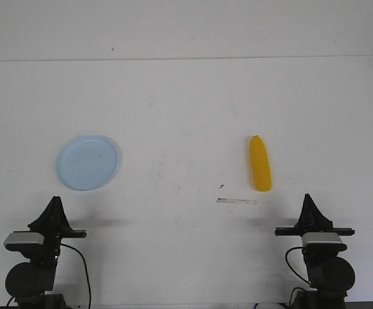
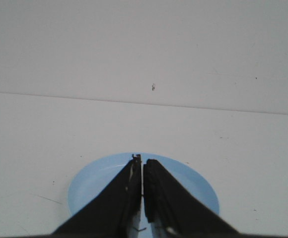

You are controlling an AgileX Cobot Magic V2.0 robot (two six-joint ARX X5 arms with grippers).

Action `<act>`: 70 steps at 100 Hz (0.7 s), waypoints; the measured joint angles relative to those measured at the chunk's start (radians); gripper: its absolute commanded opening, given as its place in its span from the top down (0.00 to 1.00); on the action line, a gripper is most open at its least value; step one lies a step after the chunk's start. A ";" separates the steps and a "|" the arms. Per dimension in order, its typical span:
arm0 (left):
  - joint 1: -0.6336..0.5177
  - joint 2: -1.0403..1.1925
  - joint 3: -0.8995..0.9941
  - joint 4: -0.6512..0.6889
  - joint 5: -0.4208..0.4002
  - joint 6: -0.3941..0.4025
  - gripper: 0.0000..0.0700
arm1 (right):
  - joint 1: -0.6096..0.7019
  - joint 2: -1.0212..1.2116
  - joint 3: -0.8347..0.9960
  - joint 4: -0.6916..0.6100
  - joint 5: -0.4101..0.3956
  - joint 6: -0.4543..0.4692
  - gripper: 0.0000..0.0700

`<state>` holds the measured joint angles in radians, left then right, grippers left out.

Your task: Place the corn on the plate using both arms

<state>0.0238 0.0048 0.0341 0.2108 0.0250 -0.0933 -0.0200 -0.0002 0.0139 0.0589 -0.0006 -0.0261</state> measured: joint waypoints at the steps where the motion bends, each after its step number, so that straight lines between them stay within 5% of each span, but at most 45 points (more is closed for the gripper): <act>1: 0.000 0.000 0.000 0.000 0.000 0.000 1.00 | 0.000 0.000 0.000 0.000 0.000 0.000 0.99; 70: 0.000 0.015 0.047 0.065 0.000 -0.003 1.00 | 0.000 0.000 0.000 0.000 0.000 0.000 0.99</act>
<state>0.0242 0.0200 0.0814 0.2760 0.0250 -0.0959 -0.0200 -0.0002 0.0139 0.0586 -0.0006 -0.0261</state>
